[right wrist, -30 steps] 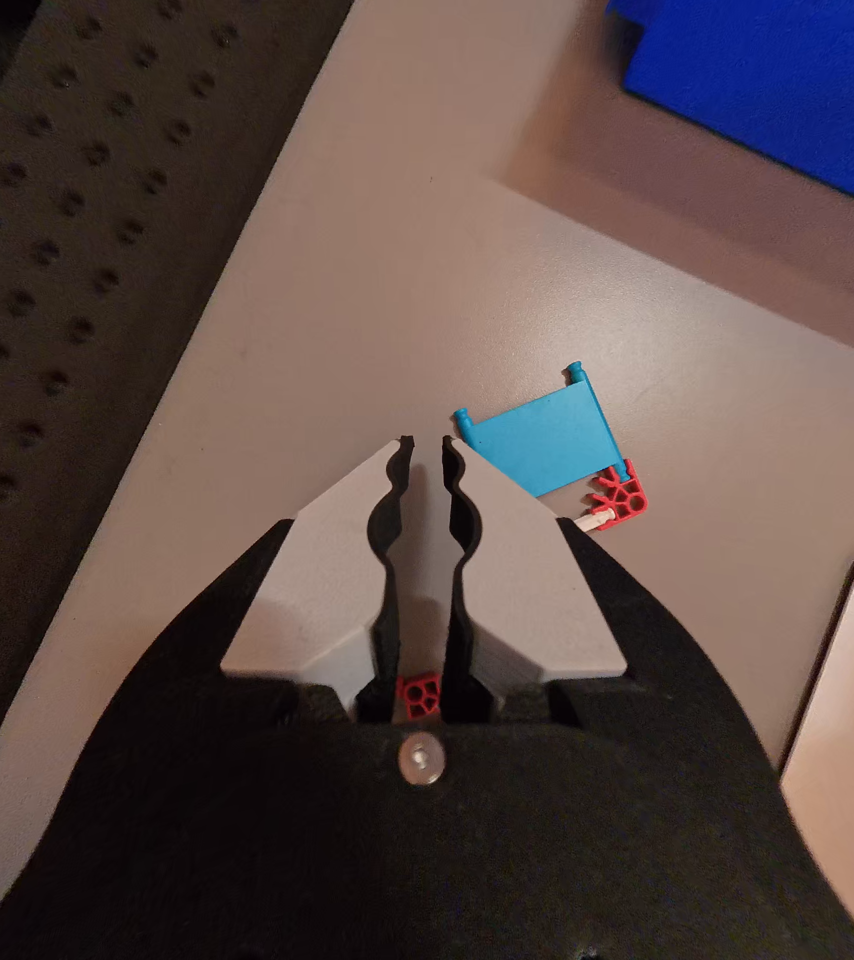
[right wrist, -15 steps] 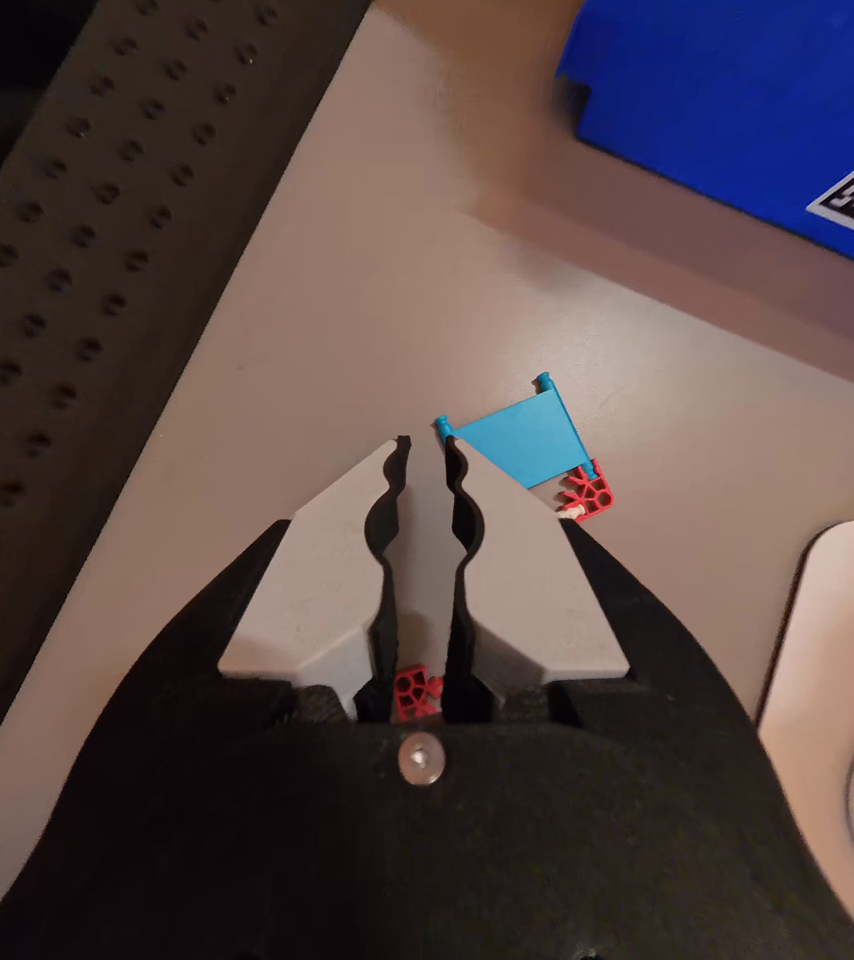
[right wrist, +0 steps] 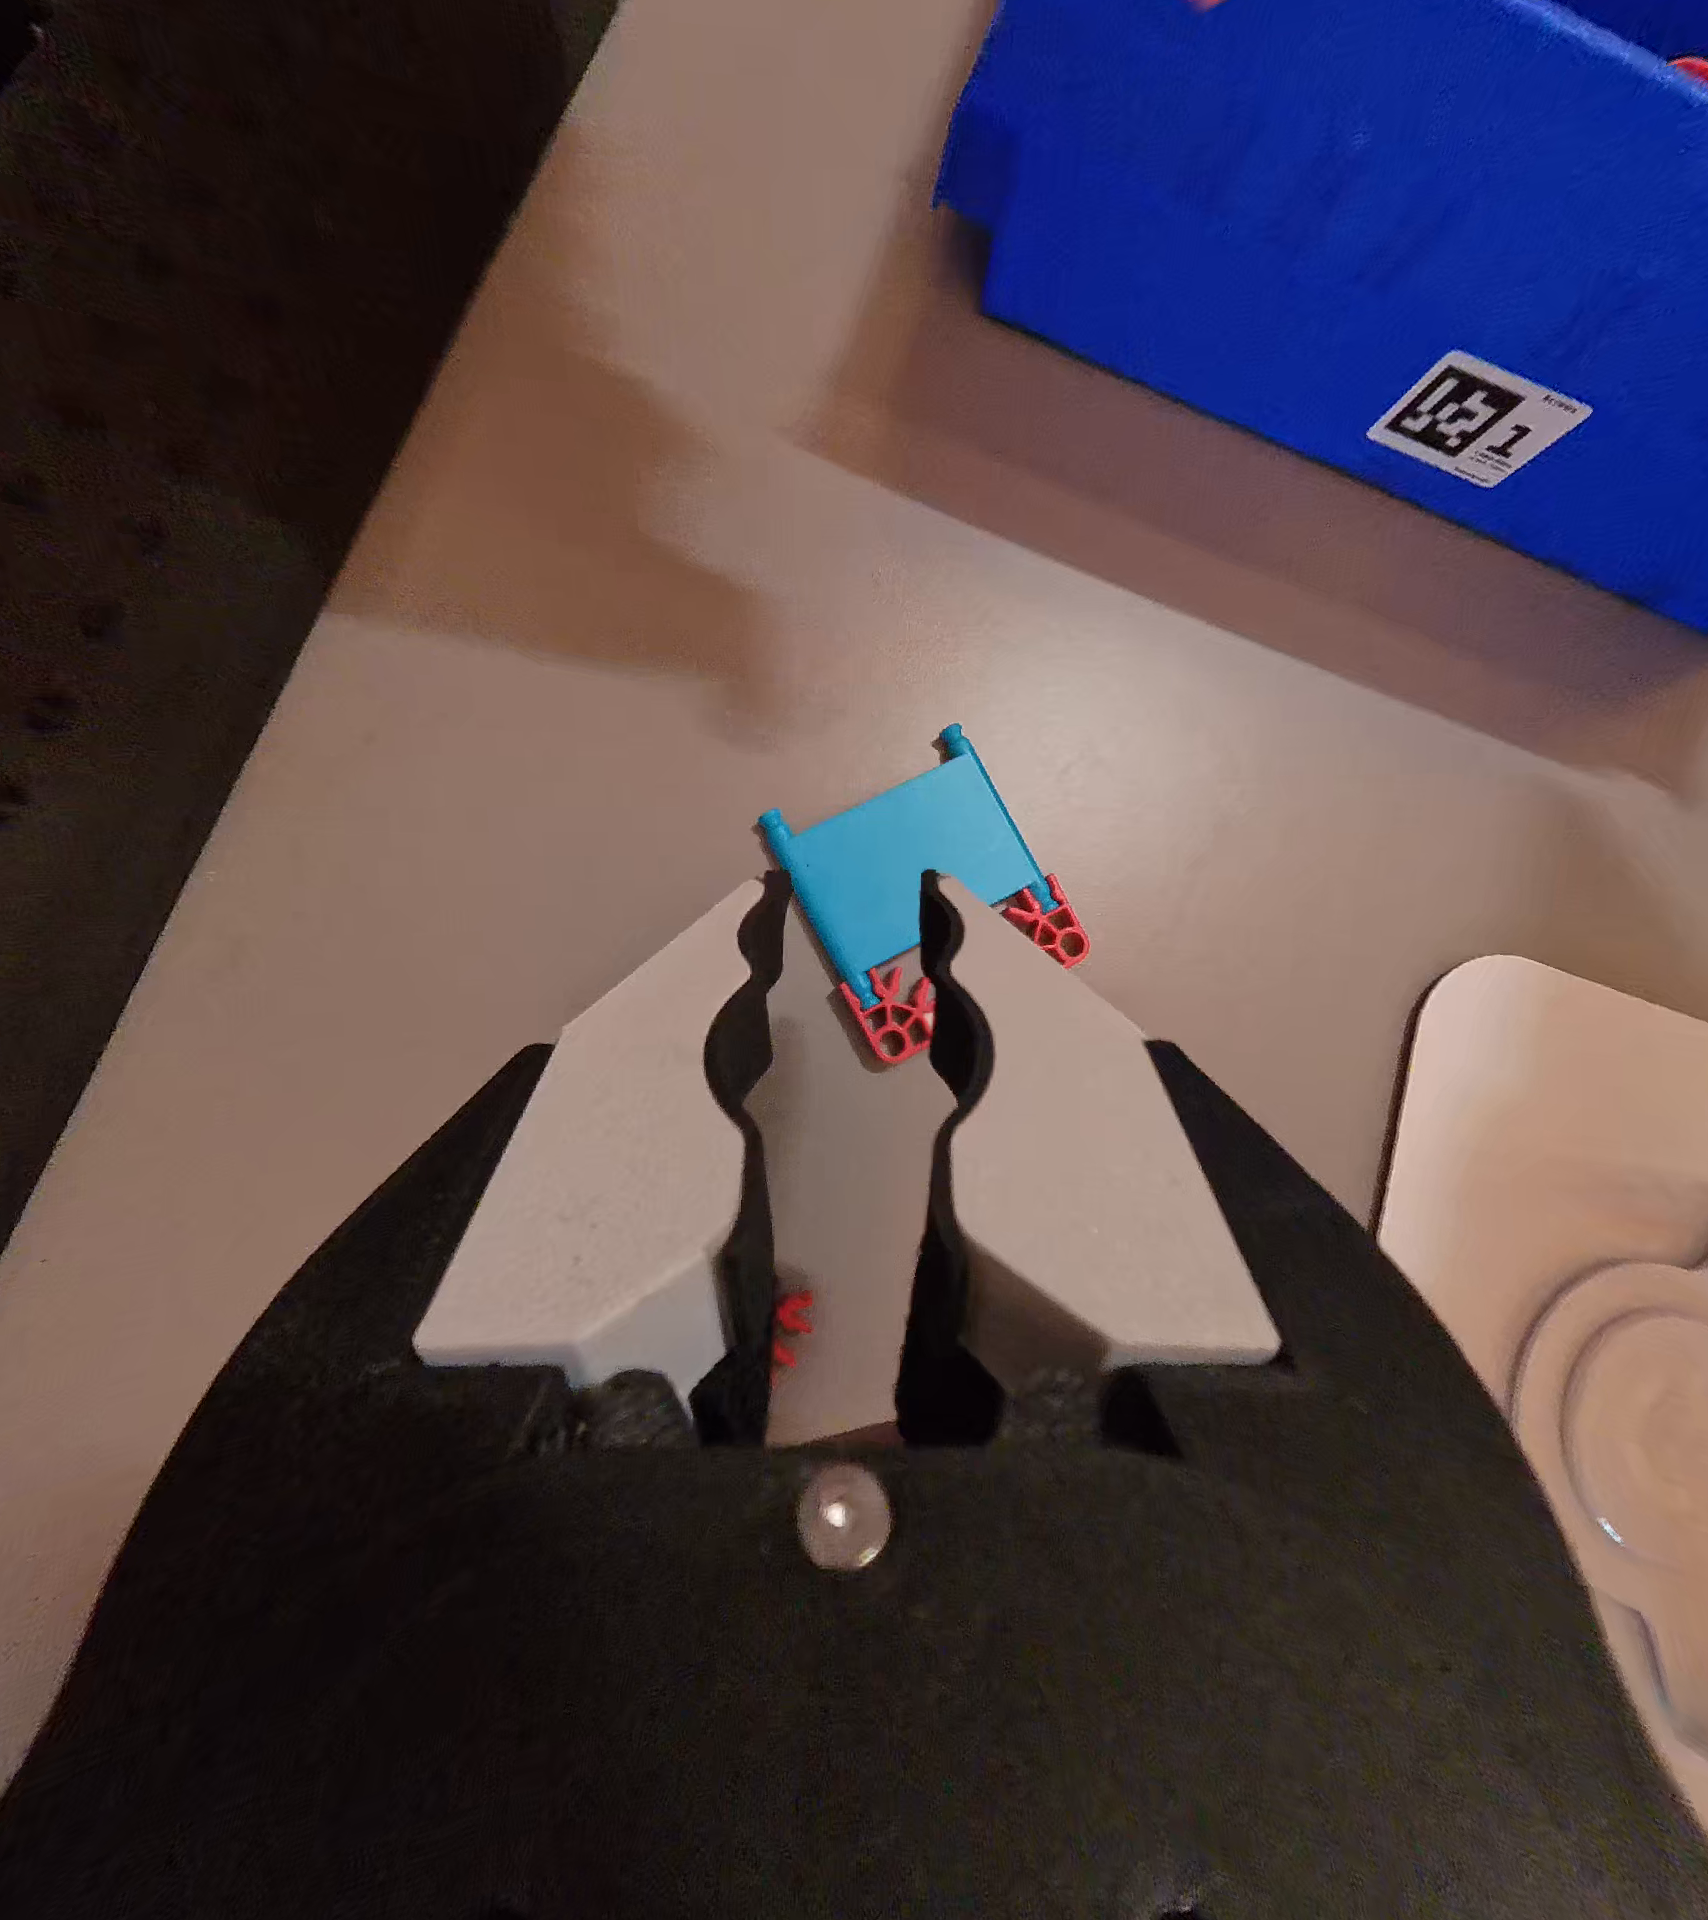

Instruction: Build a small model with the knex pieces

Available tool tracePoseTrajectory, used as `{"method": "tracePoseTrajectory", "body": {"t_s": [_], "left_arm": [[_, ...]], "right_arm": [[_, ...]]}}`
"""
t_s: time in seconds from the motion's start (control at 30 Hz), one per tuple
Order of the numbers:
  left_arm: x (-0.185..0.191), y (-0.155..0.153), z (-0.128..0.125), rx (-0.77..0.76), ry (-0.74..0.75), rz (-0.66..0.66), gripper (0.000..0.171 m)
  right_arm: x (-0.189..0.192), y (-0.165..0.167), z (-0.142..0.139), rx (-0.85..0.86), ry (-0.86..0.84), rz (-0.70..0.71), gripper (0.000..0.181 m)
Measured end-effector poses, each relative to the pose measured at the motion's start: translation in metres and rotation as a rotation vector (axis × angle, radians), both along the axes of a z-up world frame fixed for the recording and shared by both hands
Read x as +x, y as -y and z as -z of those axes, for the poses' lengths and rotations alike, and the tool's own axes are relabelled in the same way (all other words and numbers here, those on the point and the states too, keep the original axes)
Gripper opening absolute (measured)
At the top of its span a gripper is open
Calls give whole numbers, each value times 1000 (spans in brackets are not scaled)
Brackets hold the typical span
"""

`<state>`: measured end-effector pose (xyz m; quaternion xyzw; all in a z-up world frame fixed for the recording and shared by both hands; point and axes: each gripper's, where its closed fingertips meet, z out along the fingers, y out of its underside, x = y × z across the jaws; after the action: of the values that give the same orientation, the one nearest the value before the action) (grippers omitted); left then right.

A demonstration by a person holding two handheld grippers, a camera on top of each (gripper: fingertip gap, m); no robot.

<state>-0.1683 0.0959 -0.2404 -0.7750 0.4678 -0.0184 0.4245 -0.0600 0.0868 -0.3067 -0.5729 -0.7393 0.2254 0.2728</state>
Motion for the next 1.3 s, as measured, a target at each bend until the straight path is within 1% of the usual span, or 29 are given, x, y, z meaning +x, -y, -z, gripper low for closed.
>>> {"method": "tracePoseTrajectory", "body": {"t_s": [0.13,0.2,0.27,0.33,0.37,0.43,0.5,0.57,0.63,0.73,0.83,0.9,0.93,1.0,1.1,1.2,1.27,1.3], "left_arm": [[30,35,39,-73,-16,97,11],[36,43,61,-88,-50,127,11],[35,46,81,-100,-101,151,11],[37,48,92,-121,-94,163,11],[37,50,98,-144,-89,171,11],[36,50,107,-157,-85,183,11],[35,50,115,-169,-94,195,11],[36,50,116,-166,-77,199,11],[35,48,114,-152,-69,196,16],[37,49,110,-124,-65,204,22],[42,56,105,-95,-67,239,19],[43,59,105,-90,-81,245,15],[44,61,106,-90,-84,251,14],[44,62,110,-89,-92,247,15],[43,58,111,-73,-104,236,16],[45,56,112,-74,-96,230,17],[48,57,112,-64,-107,243,20],[48,56,112,-53,-114,241,20]], "right_arm": [[-3,-2,7,24,7,-3,35],[-6,1,11,18,5,-22,41],[-8,0,18,26,12,-28,54],[-9,-3,24,42,23,-28,65],[-10,-5,27,39,24,-26,68],[-12,-7,34,31,32,-27,66],[-14,-11,43,24,54,-17,69],[-17,-10,45,-17,43,-17,67],[-17,-10,47,-45,49,-14,62],[-18,-11,47,-59,38,-1,60],[-14,-6,47,-64,57,-17,59],[-11,0,46,-71,77,-38,53],[-9,-1,46,-59,87,-39,53],[-10,-7,45,-14,85,-16,64],[-13,-6,47,-39,75,-13,73],[-15,-1,49,-90,71,-17,65],[-15,0,49,-97,71,-10,64],[-16,1,49,-103,71,-6,64]]}}
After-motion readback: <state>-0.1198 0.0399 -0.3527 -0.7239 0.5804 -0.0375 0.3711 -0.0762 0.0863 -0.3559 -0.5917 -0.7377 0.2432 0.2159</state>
